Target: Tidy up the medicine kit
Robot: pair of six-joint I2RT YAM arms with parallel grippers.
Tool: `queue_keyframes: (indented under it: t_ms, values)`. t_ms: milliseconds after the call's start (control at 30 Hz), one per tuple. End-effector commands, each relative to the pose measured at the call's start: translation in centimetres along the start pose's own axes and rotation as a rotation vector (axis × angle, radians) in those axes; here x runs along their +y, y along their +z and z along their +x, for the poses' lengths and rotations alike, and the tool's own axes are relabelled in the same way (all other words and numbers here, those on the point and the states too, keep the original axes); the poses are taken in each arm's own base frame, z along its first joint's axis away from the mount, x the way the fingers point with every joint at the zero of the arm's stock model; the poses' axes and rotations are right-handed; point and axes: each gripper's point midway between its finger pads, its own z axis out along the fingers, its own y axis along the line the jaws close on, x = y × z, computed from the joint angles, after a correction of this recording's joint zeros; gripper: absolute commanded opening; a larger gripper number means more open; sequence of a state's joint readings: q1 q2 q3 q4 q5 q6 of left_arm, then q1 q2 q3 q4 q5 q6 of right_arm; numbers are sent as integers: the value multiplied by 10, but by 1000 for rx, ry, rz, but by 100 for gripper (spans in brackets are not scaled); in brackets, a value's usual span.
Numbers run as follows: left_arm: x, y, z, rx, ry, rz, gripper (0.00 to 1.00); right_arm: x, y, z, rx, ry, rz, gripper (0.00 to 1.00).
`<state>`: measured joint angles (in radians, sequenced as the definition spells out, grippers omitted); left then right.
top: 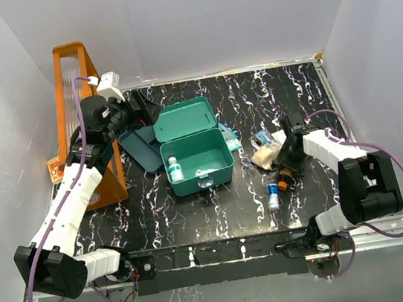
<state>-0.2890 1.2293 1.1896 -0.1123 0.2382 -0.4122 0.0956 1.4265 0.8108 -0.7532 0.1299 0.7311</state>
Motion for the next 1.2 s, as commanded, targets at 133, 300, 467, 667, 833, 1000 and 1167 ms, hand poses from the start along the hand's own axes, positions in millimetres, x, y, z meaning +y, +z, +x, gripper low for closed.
queue_keyframes:
  t_ms: [133,300,467,667,833,1000,1167]
  values:
    - [-10,-2,-4,-15,15,59,86,12,-7,-16,-52,30,-46,41]
    - [-12,2,1,6,2,80,86,25,-25,-20,-37,124,-95,40]
    - [-13,0,4,6,-7,87,86,15,-19,12,102,383,-14,40]
    - [-13,-6,6,-2,-5,90,86,8,-8,23,125,569,42,40]
    - [-14,-9,6,-3,3,90,86,2,-15,12,86,686,98,47]
    - [-13,-9,8,-3,10,92,86,-1,-4,14,113,758,127,64]
    - [-17,-11,12,0,53,102,86,8,-23,-11,55,601,62,70]
